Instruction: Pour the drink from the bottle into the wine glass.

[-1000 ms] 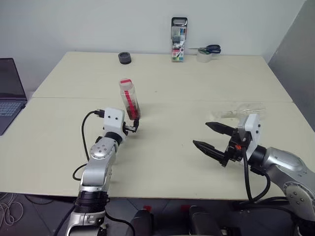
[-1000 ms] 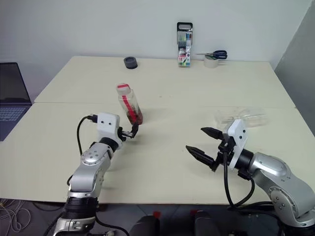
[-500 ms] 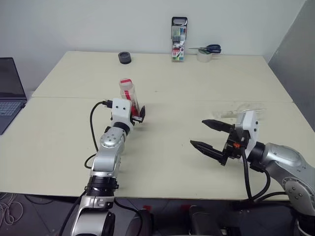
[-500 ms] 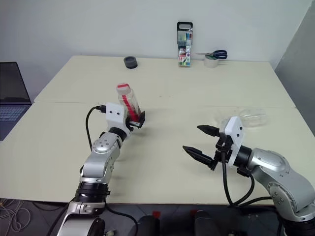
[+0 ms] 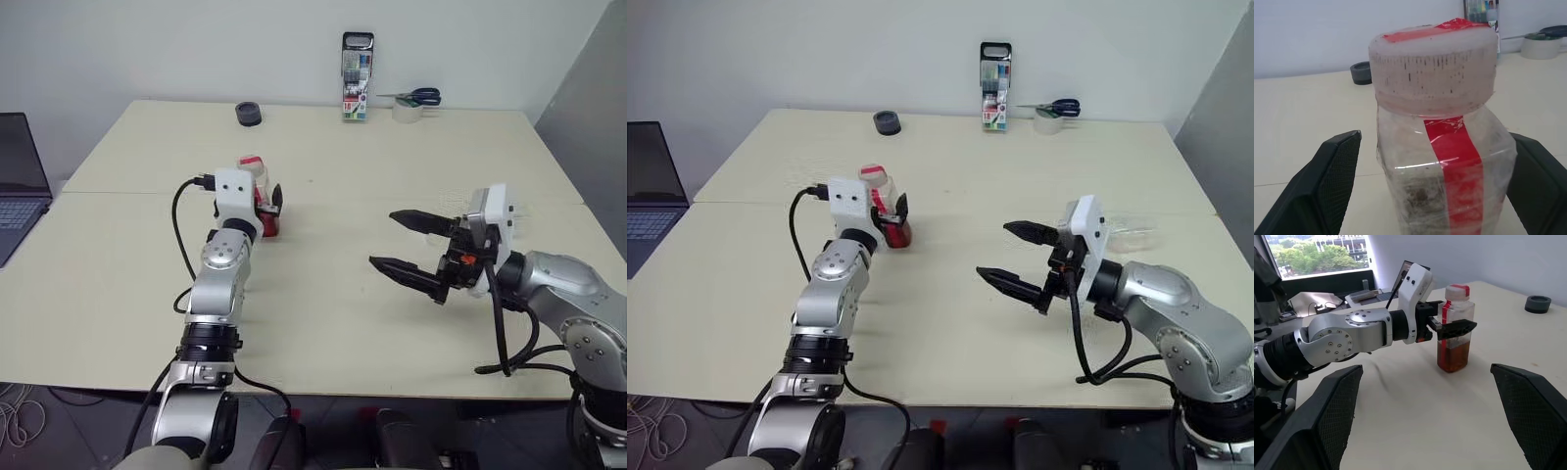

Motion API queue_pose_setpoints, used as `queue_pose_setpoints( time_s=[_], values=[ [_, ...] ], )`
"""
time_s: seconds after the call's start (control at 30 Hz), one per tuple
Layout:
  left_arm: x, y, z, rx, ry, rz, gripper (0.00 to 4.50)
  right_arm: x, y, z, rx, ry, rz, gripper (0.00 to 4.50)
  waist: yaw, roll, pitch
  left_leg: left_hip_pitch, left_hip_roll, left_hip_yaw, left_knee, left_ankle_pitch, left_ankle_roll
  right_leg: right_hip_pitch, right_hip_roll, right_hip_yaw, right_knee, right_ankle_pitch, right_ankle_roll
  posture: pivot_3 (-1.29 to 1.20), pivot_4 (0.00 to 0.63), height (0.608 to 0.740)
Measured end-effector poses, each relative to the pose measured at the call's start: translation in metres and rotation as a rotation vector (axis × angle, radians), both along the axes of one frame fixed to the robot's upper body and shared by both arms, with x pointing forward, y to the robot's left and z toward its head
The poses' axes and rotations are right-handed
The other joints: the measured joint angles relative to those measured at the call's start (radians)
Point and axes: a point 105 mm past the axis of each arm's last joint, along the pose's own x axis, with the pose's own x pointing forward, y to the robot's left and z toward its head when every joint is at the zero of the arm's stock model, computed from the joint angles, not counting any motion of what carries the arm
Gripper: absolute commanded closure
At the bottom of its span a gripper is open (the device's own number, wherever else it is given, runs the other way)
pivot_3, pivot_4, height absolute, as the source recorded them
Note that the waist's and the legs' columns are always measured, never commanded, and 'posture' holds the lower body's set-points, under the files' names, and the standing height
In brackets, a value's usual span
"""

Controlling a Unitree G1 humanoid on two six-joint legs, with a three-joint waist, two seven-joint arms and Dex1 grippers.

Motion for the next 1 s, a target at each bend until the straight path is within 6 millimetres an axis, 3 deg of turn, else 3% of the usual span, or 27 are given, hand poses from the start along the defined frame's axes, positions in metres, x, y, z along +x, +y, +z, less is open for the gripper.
queue_pose_setpoints(
  time_s=[0.33, 0.43, 0.6, 0.67, 1.0],
  values=[
    [0.0015, -0.0007, -0.0014, -0.012, 0.017, 0.003, 0.08, 0.0041, 0.0021, 0.0001, 0.002, 0.011, 0.011, 0.00, 0.000, 0.000, 0.000, 0.000, 0.000, 0.000, 0.000, 0.000, 0.000, 0.000, 0.000, 0.000, 0.000, 0.000, 0.000, 0.00, 0.150, 0.740],
    [0.0015, -0.0011, -0.0014, -0.015, 0.017, -0.001, 0.69, 0.0051, 0.0018, -0.0002, 0.005, 0.015, 0.009, 0.00, 0.000, 0.000, 0.000, 0.000, 0.000, 0.000, 0.000, 0.000, 0.000, 0.000, 0.000, 0.000, 0.000, 0.000, 0.000, 0.00, 0.150, 0.740],
    [0.0016, -0.0016, -0.0011, -0.018, 0.017, -0.005, 2.24, 0.0056, 0.0025, 0.0008, 0.012, 0.014, 0.006, 0.00, 0.000, 0.000, 0.000, 0.000, 0.000, 0.000, 0.000, 0.000, 0.000, 0.000, 0.000, 0.000, 0.000, 0.000, 0.000, 0.00, 0.150, 0.740],
    [0.0016, -0.0027, -0.0007, -0.018, 0.015, -0.011, 2.65, 0.0054, 0.0026, 0.0010, 0.015, 0.016, 0.008, 0.00, 0.000, 0.000, 0.000, 0.000, 0.000, 0.000, 0.000, 0.000, 0.000, 0.000, 0.000, 0.000, 0.000, 0.000, 0.000, 0.00, 0.150, 0.740],
    [0.0001, -0.0081, 0.0070, 0.002, -0.045, -0.081, 2.68, 0.0057, 0.0023, 0.0011, 0.015, 0.016, 0.004, 0.00, 0.000, -0.001, 0.001, -0.001, 0.000, 0.000, 0.000, 0.000, 0.000, -0.001, -0.001, 0.000, 0.000, 0.000, 0.000, 0.00, 0.150, 0.740]
  ],
)
